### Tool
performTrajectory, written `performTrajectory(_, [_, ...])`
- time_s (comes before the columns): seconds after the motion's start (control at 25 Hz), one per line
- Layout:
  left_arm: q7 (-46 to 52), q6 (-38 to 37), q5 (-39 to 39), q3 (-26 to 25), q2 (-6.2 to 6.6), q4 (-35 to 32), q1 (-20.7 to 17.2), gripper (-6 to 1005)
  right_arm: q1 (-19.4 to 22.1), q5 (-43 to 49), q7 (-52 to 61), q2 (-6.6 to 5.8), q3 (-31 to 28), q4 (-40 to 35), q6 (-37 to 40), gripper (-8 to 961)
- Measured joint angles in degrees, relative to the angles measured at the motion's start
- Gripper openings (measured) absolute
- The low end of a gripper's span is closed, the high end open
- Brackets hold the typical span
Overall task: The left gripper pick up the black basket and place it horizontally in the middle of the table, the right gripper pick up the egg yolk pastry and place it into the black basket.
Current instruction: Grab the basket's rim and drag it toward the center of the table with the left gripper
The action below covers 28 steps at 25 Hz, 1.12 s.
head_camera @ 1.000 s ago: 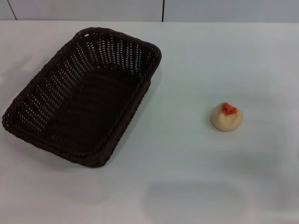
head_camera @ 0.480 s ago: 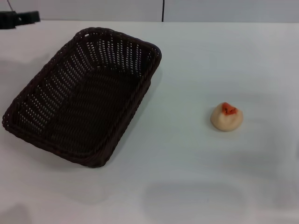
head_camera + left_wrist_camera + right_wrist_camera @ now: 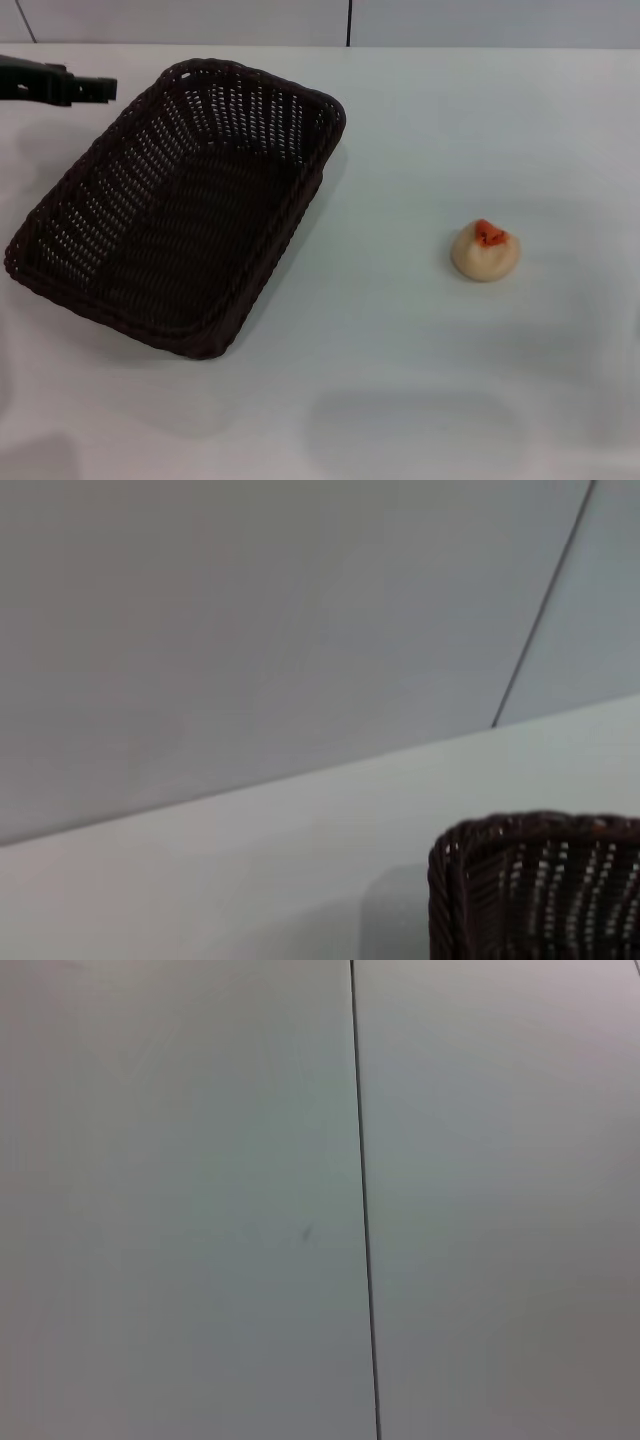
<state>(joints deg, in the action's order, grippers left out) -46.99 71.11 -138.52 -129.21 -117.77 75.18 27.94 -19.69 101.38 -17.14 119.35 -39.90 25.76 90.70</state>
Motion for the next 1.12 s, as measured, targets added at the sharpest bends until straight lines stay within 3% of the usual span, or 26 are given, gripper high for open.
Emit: performTrajectory(1.12, [-1.44,0.36,-5.66,2.59,0.05,-8.0,0.27,716,0.0,0.39,-0.37,0.08,0.6,0.8,0.0,505])
